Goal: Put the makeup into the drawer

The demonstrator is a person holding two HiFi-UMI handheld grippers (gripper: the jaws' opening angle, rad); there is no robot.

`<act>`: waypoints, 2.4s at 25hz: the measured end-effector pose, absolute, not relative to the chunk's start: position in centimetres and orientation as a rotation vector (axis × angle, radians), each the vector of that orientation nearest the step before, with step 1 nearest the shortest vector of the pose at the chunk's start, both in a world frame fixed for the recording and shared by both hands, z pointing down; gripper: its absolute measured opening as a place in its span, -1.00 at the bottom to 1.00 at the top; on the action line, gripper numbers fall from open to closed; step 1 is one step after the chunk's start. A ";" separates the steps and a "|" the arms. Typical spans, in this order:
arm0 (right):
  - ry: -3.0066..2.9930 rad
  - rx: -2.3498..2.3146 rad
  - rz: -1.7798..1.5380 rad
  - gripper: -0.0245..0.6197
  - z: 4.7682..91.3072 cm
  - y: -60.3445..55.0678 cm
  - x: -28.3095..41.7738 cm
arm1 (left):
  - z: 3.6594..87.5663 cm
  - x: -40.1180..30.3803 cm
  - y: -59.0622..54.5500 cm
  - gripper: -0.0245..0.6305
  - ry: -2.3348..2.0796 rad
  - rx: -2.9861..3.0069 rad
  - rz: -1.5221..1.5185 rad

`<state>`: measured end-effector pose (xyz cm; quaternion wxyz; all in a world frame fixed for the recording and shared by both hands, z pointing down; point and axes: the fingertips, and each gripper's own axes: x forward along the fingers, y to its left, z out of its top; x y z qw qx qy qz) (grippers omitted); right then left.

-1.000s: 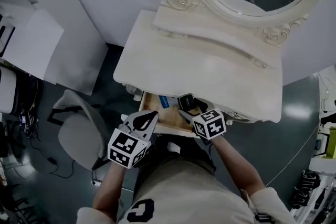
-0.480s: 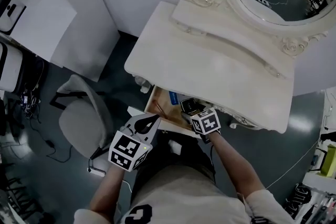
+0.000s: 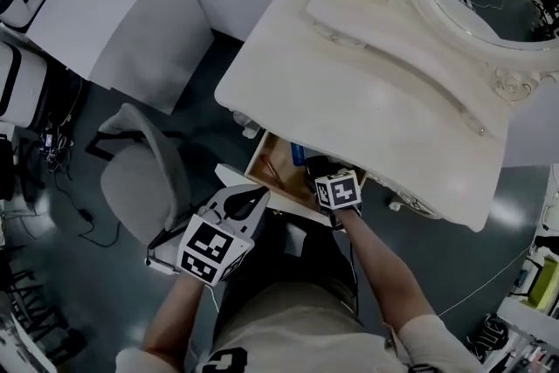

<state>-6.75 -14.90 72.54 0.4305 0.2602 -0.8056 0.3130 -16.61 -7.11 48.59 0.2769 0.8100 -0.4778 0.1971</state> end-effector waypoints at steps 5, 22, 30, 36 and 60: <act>-1.979 0.702 0.806 0.08 73.4 -16.0 -7.0 | 49.5 -16.7 -6.9 -0.75 -1.294 2.145 0.548; -2.022 0.673 0.645 0.08 72.5 -16.5 -6.4 | 49.6 -16.9 -7.3 -0.75 -1.279 2.165 0.601; -2.108 0.621 0.521 0.08 68.3 -14.0 -6.8 | 48.5 -17.4 -6.5 -0.75 -1.291 2.207 0.587; -2.221 0.625 0.550 0.08 63.7 -13.3 -7.3 | 47.4 -17.2 -6.6 -0.75 -1.296 2.248 0.584; -2.582 0.808 0.469 -0.84 44.7 -10.8 -8.6 | 42.7 -14.8 -7.1 -0.75 -1.203 2.446 0.399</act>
